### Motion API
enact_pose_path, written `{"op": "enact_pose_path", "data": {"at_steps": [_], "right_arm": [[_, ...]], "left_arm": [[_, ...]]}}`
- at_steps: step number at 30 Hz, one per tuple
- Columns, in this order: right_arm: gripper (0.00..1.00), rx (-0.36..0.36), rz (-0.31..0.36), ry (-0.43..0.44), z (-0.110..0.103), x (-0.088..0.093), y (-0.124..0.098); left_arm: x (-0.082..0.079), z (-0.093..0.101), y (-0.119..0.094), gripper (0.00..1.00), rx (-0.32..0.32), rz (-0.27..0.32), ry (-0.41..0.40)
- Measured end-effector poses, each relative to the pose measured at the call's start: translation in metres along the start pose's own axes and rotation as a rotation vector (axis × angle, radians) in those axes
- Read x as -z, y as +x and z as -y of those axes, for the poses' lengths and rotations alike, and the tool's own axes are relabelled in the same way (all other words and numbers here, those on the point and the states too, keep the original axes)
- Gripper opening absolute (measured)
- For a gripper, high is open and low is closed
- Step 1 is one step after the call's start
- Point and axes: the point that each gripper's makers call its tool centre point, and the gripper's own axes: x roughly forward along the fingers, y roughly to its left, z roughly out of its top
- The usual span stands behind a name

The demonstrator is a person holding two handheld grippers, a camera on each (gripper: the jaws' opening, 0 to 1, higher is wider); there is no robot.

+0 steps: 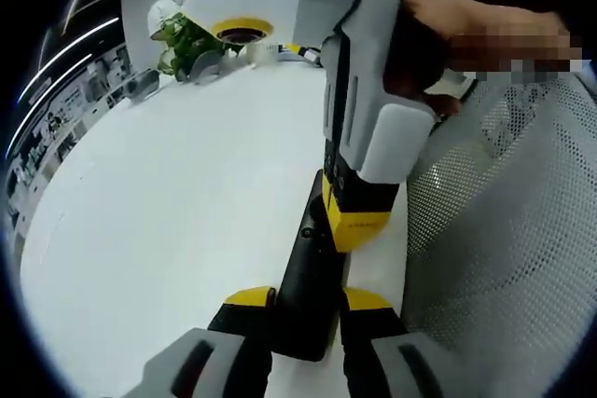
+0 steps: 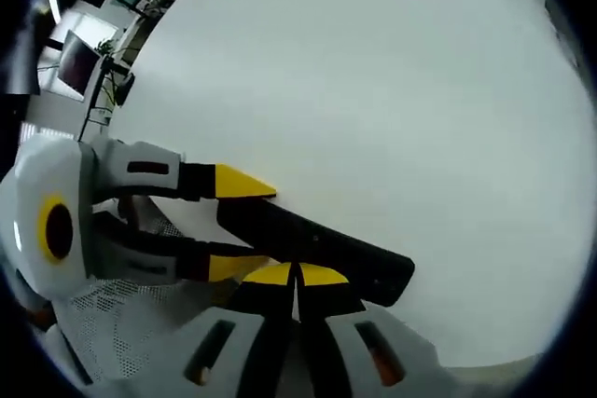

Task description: Press the specified remote control buttons in sequence, fully releasing each button before pressing the next.

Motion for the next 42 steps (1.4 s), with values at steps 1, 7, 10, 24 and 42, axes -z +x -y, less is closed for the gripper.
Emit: {"op": "enact_pose_path", "data": {"at_steps": [1, 7, 10, 24, 42], "right_arm": [[0.0, -0.006, 0.0, 0.007, 0.0, 0.0, 0.0], [0.0, -0.044, 0.002, 0.072, 0.0, 0.0, -0.002], [0.0, -0.042, 0.002, 0.071, -0.001, 0.001, -0.002], [0.0, -0.034, 0.041, 0.052, -0.003, -0.007, -0.002], [0.0, -0.019, 0.094, -0.021, -0.006, -0.015, 0.002]], "left_arm": [[0.0, 0.0, 0.0, 0.27, 0.0, 0.001, -0.001], [0.0, 0.0, 0.0, 0.27, -0.001, 0.006, -0.001], [0.0, -0.001, 0.0, 0.27, -0.001, 0.007, -0.001], [0.0, -0.001, 0.0, 0.27, 0.0, 0.011, -0.001], [0.0, 0.0, 0.001, 0.27, 0.004, 0.011, 0.004]]}}
